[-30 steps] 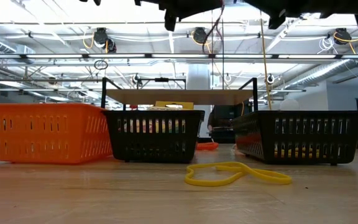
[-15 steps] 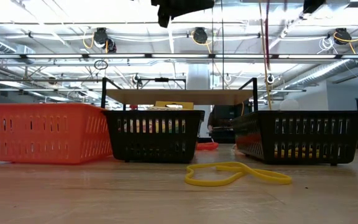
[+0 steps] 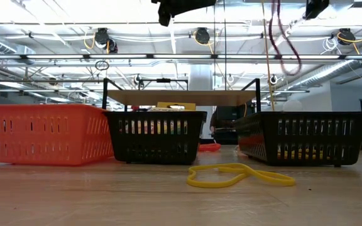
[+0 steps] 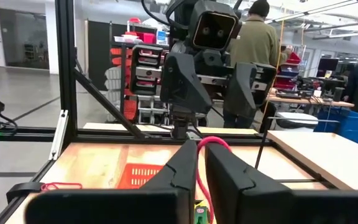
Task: Pick & Place Office Desk Supplies
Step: Put the red rubber band into the right black bin
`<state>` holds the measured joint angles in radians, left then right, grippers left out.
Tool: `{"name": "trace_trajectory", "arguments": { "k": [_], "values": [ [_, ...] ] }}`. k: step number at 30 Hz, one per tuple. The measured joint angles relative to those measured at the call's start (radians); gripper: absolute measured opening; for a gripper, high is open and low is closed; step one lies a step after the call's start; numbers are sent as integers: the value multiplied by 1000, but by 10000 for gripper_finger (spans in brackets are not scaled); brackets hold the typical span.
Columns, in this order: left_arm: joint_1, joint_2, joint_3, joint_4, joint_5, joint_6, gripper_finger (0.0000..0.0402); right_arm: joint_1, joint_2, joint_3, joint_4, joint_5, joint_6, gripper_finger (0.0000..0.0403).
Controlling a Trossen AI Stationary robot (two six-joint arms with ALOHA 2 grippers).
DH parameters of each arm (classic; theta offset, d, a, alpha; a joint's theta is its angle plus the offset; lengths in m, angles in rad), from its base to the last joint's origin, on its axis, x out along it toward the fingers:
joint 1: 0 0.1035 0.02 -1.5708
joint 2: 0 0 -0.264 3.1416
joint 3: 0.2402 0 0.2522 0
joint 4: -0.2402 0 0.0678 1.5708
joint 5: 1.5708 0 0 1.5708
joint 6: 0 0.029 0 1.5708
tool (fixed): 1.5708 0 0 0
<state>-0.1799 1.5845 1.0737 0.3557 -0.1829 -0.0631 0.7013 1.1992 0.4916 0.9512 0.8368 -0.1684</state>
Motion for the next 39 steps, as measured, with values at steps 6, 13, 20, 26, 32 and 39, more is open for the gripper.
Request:
{"name": "trace_trajectory", "arguments": {
  "k": [6, 13, 20, 26, 32, 39],
  "values": [
    [0, 0, 0, -2, 0, -1, 202, 0, 0, 0, -22, -1, 25, 68],
    [0, 0, 0, -19, 0, -1, 202, 0, 0, 0, -22, -1, 53, 119],
    [0, 0, 0, -25, 0, -1, 202, 0, 0, 0, -65, -1, 120, 154],
    [0, 0, 0, -26, 0, -1, 202, -29, -2, 1, -180, -7, 267, 164],
    [0, 0, 0, -32, 0, -1, 202, -79, -4, 66, -399, -121, 390, 161],
    [0, 1, 0, -44, 0, -1, 202, -93, -4, 201, -784, -135, 518, 156]
  ]
}}
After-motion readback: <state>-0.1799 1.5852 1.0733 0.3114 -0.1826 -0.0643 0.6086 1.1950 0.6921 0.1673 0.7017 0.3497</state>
